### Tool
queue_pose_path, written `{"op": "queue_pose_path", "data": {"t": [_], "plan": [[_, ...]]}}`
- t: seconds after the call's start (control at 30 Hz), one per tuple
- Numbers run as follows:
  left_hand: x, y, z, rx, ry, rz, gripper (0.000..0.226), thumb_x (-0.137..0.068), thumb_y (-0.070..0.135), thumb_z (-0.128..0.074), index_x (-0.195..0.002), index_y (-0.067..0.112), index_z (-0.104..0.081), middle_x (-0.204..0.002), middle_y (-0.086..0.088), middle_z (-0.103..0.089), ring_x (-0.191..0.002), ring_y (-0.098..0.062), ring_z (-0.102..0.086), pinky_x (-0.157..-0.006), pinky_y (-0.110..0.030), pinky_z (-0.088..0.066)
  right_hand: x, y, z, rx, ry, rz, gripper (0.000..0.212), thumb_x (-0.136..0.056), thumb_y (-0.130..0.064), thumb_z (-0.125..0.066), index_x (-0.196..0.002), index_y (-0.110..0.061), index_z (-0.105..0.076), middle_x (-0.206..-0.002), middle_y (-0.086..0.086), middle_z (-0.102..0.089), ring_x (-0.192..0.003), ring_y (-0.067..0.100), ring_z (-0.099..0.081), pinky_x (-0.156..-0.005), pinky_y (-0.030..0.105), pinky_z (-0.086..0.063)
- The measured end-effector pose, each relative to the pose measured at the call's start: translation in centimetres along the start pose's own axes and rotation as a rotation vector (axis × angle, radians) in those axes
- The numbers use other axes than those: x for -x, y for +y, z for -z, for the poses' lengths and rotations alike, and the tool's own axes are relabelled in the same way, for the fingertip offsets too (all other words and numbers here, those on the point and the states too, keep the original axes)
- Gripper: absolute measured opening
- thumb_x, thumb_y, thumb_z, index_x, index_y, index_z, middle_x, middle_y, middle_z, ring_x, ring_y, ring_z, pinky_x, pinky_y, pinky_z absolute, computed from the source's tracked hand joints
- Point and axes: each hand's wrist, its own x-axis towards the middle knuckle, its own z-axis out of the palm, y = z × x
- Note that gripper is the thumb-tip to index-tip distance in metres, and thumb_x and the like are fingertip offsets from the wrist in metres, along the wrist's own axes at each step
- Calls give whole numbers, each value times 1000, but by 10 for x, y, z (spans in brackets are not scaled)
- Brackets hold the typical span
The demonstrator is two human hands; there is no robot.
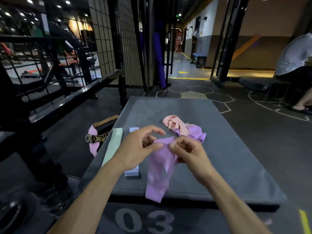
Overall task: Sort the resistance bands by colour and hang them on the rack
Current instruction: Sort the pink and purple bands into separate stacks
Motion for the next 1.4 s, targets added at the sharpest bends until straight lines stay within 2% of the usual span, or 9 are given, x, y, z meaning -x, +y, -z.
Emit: {"op": "queue_pose_path", "data": {"t": [0.3, 0.43, 0.6, 0.7, 0.77, 0.9, 1.07, 1.2, 1.4], "plan": [[-13, 26, -10, -57, 163, -89, 9, -91, 19, -74, -93, 27, -77, -93, 5, -66, -88, -9, -63, -77, -18, -49, 6, 23, 47, 248, 30, 9, 9, -89, -6, -73, -83, -10, -68, -80, -4, -71, -71, 17, -68, -72, 41, -57], [-15, 54, -10, 179, 71, -106, 9, -92, 17, -68, -98, 13, -73, -103, 0, -72, -98, -10, -65, -86, -17, -49, 14, 13, 44, 151, -7, -10, 25, -89, 11, -54, -92, -8, -71, -90, 1, -75, -83, 14, -71, -80, 36, -55], [-15, 49, -10, 357, -40, -168, 13, -92, 15, -60, -100, 8, -68, -95, 5, -75, -93, -7, -68, -85, -16, -49, 9, 2, 24, -184, -27, -160, 34, -104, -29, -42, -112, -14, -71, -114, 9, -72, -109, 27, -64, -91, 34, -52], [-23, 39, -9, 429, -118, -157, 12, -96, 13, -53, -100, 7, -62, -85, 10, -72, -81, -3, -66, -75, -13, -49, 7, -4, 7, -389, -273, -324, 38, -103, -33, -39, -122, -14, -67, -115, 12, -73, -112, 31, -67, -97, 39, -52], [-27, 33, -7, 563, -139, -133, 13, -99, 18, -52, -100, 10, -62, -86, 5, -69, -76, -7, -62, -66, -13, -47, 5, -6, -4, -438, -369, -336, 36, -94, -24, -45, -114, -11, -72, -104, 9, -74, -100, 27, -70, -94, 38, -53], [-34, 15, -3, 731, -164, -68, 15, -96, 24, -54, -96, 20, -69, -97, -6, -65, -95, -19, -60, -83, -26, -50, -8, -1, -14, -413, -138, -310, 27, -92, -5, -56, -70, -11, -72, -67, 3, -63, -58, 15, -62, -68, 30, -57], [-38, -1, 7, 726, -120, 129, 18, -104, 14, -46, -100, 16, -63, -115, -10, -68, -97, -23, -64, -78, -30, -56, -14, 12, -7, -129, 77, -119, 20, -92, -19, -72, -73, -23, -70, -74, 7, -60, -70, 21, -50, -60, 31, -40], [-38, -9, 7, 726, -76, 357, 31, -109, 22, -38, -118, 8, -65, -104, -15, -71, -82, -23, -69, -72, -35, -59, -18, 16, -3, 68, 135, -44, 19, -95, -20, -68, -80, -9, -67, -67, 3, -55, -64, 16, -43, -54, 26, -32], [-42, -17, 9, 540, -32, 293, 22, -104, 14, -53, -123, 10, -63, -102, -14, -72, -85, -21, -69, -76, -35, -60, -23, 20, 4, 134, 91, -33, 34, -99, -19, -64, -70, -3, -56, -64, 5, -41, -57, 13, -33, -50, 23, -26]]}}
